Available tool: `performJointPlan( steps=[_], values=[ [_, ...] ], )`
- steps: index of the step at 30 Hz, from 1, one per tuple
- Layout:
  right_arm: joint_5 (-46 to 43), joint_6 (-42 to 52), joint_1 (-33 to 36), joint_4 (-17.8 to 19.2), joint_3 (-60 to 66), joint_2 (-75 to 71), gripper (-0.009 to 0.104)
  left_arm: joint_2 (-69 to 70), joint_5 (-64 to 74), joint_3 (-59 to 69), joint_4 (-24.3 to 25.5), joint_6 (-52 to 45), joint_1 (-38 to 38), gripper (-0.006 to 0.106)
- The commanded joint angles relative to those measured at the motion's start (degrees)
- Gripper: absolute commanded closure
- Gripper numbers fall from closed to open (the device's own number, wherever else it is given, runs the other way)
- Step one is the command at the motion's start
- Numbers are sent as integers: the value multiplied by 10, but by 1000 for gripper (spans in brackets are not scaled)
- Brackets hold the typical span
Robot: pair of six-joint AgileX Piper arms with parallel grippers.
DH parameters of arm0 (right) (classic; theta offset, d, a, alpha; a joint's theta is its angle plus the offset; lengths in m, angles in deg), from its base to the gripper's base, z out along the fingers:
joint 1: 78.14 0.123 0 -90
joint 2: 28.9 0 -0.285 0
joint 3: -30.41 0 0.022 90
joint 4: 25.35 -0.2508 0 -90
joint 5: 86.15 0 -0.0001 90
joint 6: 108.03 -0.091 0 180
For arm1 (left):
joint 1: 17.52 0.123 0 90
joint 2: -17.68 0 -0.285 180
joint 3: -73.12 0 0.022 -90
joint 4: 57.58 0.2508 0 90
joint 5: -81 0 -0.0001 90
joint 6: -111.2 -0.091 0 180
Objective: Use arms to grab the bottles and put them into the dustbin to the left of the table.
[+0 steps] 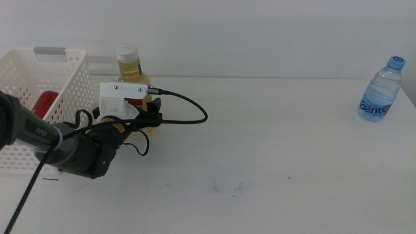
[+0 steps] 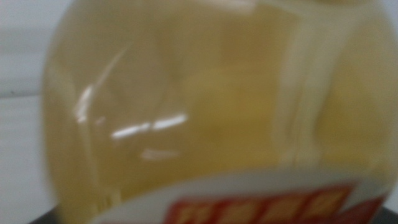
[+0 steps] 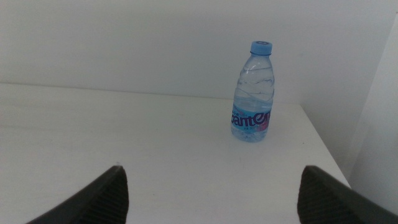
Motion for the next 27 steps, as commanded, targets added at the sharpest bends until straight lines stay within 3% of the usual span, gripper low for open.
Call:
performJointPlan(
  steps=[1, 4, 7, 9, 12, 13, 15, 16, 18, 20, 27],
  values=[
    [-3, 3, -5, 4, 2, -3, 4, 3, -7, -6, 10, -18, 8, 15],
    [-3, 3, -5, 4, 2, -3, 4, 42, 12, 17, 61, -25, 18, 35],
    [-3, 3, -5, 4, 2, -3, 4, 128, 92, 54, 69, -5, 21, 63],
    [-3, 3, -5, 4, 2, -3, 4, 213, 223, 68, 109, 45, 19, 79],
    [-3, 3, -5, 4, 2, -3, 4, 354, 484, 54, 223, 198, -9, 95],
    [-3, 3, -5, 4, 2, -3, 4, 386, 560, 45, 235, 214, -26, 99],
    [-3, 3, -5, 4, 2, -3, 4, 450, 700, 17, 202, 182, -51, 102],
    [-3, 3, -5, 4, 2, -3, 4, 467, 752, 0, 162, 134, -55, 102],
    [-3, 3, -5, 4, 2, -3, 4, 491, 868, -53, 35, -14, -41, 102],
    [-3, 3, -5, 4, 2, -3, 4, 493, 924, -101, -30, -102, -14, 102],
    [-3, 3, -5, 4, 2, -3, 4, 416, 1086, -283, -41, -194, 138, 102]
  ],
)
